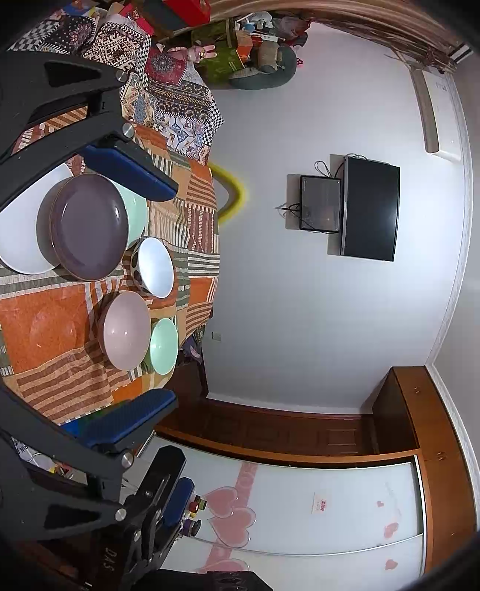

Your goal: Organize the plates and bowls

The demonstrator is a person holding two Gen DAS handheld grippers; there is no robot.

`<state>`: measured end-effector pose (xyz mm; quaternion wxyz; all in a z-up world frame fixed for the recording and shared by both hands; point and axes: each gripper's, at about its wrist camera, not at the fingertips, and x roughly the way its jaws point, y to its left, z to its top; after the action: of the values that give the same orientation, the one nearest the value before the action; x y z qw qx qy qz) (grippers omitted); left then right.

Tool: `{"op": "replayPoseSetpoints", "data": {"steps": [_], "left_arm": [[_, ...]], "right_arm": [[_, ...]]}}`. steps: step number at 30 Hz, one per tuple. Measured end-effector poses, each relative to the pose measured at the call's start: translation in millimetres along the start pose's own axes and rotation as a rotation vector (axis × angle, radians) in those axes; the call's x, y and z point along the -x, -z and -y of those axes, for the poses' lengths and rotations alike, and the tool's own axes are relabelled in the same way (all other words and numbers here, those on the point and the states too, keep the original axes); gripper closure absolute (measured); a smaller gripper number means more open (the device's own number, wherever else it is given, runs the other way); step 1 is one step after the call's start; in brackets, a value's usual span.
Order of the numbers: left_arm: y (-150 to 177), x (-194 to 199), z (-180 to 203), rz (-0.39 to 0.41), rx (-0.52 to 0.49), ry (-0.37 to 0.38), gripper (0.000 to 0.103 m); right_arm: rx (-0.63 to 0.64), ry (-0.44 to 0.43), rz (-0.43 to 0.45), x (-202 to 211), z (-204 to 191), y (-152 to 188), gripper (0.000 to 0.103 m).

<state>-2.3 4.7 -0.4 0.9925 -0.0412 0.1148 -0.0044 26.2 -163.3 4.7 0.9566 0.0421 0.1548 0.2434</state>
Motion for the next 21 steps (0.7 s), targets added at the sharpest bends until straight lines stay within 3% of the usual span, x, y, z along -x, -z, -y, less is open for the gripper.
{"op": "replayPoseSetpoints", "data": {"steps": [21], "left_arm": [[0.5, -1.0, 1.3, 0.0, 0.001, -0.007, 0.0]], "right_arm": [[0.001, 0.0, 0.0, -0.5, -0.6, 0.7, 0.0]]}}
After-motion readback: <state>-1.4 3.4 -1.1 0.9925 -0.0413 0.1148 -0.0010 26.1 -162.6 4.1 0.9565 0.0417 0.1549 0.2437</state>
